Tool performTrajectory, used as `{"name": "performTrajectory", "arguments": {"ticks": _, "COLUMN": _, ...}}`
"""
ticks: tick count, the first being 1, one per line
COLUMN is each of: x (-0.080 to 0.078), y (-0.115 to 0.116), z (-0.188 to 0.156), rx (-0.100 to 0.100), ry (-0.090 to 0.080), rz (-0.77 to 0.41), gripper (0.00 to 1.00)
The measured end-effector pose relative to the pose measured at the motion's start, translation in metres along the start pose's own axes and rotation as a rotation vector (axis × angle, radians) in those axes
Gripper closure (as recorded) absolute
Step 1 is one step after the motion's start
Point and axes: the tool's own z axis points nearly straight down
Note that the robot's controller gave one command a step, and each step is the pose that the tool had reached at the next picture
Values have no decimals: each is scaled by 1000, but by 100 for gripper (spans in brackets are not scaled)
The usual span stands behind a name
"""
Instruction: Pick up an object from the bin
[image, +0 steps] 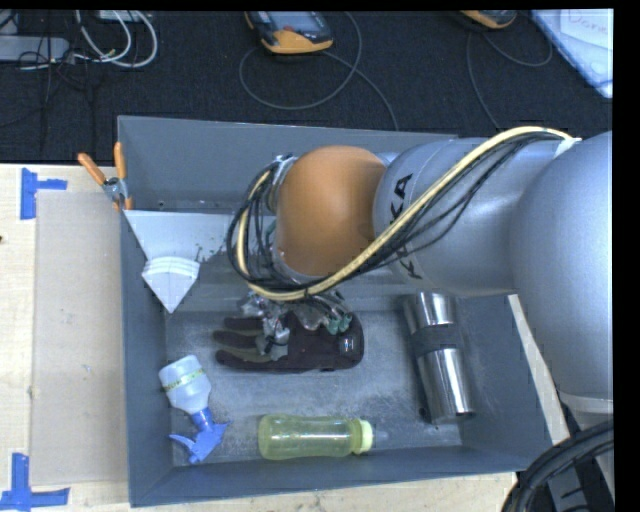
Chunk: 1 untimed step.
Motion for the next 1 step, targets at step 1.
{"name": "performTrajectory", "arguments": {"ticks": 1, "x": 1, "y": 11, "z": -158, "rx": -3, "ry": 12, "rz": -25, "gripper": 100}}
